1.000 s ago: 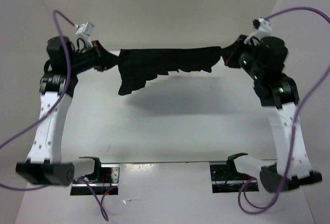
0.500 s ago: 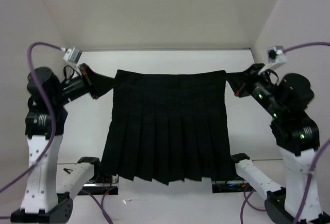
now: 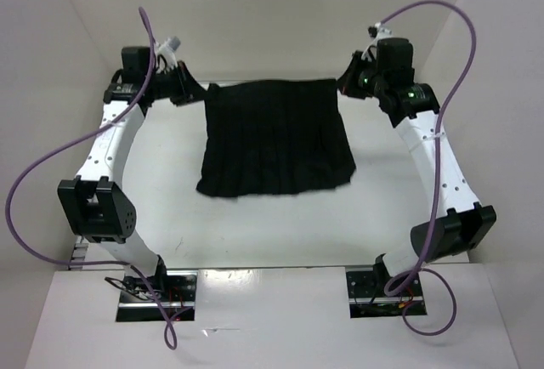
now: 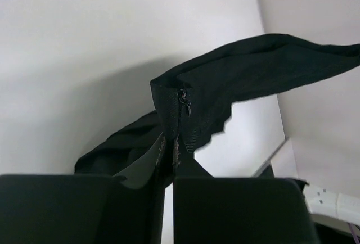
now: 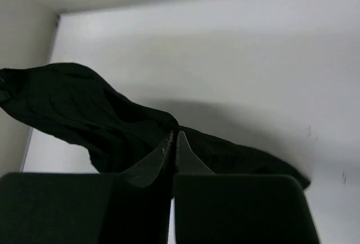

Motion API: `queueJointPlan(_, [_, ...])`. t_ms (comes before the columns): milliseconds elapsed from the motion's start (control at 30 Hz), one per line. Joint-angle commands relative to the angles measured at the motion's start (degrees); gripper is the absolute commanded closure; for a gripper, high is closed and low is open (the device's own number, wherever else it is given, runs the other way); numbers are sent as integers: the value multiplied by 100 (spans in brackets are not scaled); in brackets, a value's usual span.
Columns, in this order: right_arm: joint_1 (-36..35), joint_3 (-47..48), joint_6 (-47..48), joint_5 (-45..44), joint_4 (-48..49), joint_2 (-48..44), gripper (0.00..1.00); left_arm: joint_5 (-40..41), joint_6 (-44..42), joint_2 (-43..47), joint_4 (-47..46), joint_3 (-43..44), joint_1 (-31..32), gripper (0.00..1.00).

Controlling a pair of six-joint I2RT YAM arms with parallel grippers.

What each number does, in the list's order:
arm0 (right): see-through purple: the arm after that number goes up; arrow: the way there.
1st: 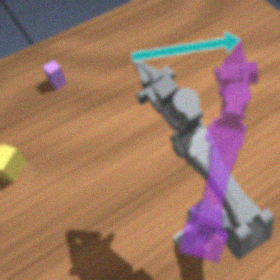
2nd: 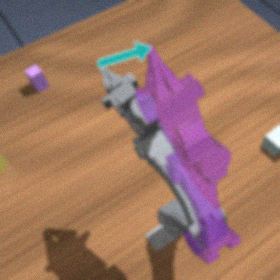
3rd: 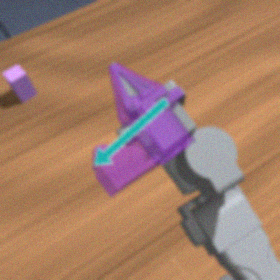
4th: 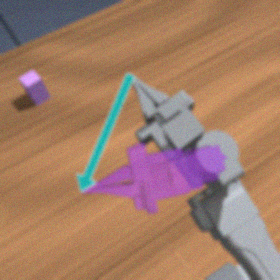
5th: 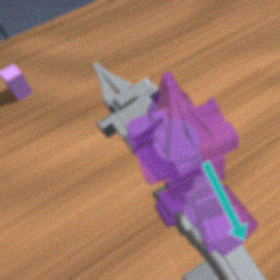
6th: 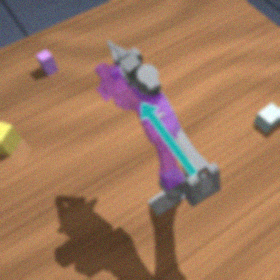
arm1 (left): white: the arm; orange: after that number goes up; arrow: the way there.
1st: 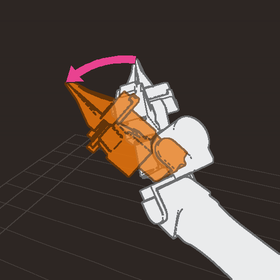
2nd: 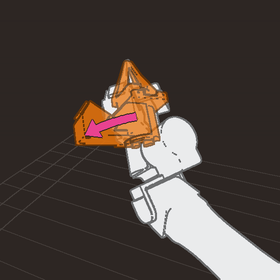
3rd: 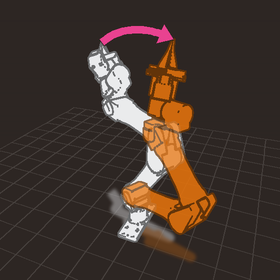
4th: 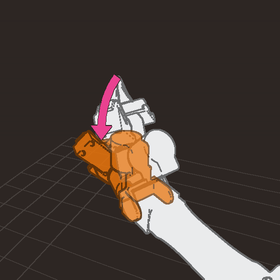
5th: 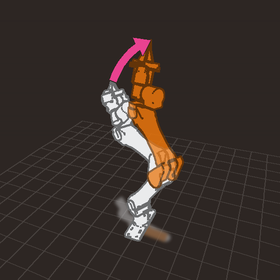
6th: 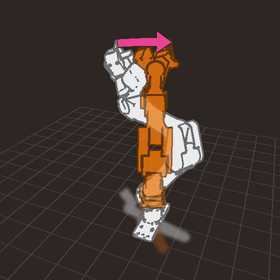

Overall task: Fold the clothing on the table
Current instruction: Fold the skirt

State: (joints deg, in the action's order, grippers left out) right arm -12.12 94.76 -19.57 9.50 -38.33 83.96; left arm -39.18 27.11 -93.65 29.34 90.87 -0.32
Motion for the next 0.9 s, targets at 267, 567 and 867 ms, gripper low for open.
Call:
queueJointPlan(267, [25, 493, 297, 24, 1090, -687, 100, -143, 180, 776, -859, 831, -100, 91])
queueJointPlan(567, [-282, -2688, -318, 939, 354, -2198, 100, 85, 742, 2577, -1362, -3741, 295, 91])
queueJointPlan(867, [-476, -3464, -1329, 1265, -1485, -3465, 100, 446, 1761, 5610, -60, -4982, 418, 88])
